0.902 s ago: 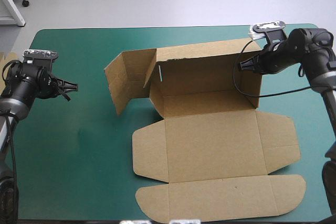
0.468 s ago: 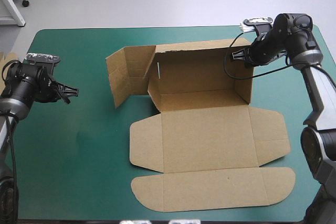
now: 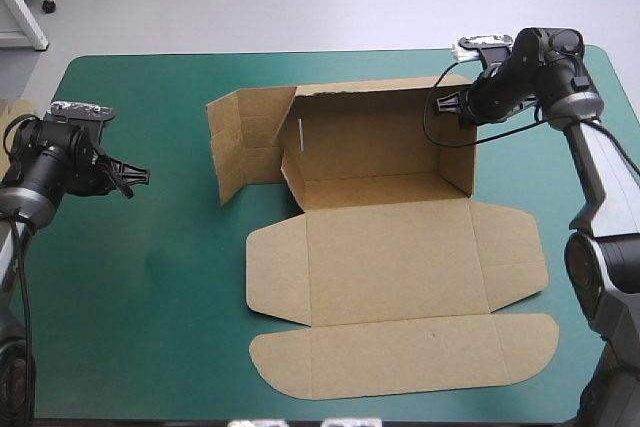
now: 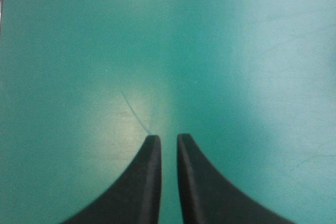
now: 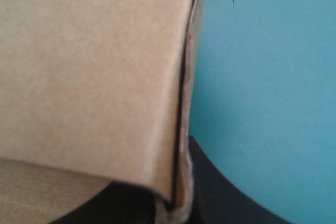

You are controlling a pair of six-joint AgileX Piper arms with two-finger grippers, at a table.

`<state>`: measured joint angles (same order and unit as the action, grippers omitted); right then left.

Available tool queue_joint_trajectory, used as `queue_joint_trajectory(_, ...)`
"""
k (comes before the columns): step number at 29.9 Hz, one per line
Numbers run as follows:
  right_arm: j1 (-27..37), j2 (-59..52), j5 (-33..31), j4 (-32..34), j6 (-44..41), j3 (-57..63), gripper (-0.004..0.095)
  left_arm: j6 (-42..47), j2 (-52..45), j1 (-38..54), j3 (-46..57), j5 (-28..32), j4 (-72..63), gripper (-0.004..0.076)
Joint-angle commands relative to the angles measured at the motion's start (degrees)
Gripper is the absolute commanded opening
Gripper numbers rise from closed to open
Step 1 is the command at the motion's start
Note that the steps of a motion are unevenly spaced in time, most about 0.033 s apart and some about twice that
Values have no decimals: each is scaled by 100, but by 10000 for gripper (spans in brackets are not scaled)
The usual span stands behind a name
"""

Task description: Fold the box

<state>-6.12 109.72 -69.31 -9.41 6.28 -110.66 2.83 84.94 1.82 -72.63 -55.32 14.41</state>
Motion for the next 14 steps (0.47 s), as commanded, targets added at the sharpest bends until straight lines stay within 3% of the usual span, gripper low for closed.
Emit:
queue_joint_trajectory(1, 62, -281, 571, -65, 104, -185, 292, 7, -195, -9, -172, 152, 41, 78)
queue_joint_trajectory(4, 62, -281, 830, -65, 179, -185, 474, 7, -195, -9, -172, 152, 41, 78)
queue_joint_trajectory(6, 62, -281, 935, -65, 203, -185, 541, 7, -195, -9, -172, 152, 41, 78)
queue_joint_trajectory(14, 62, -281, 673, -65, 241, -185, 560, 7, -195, -9, -172, 152, 26, 78)
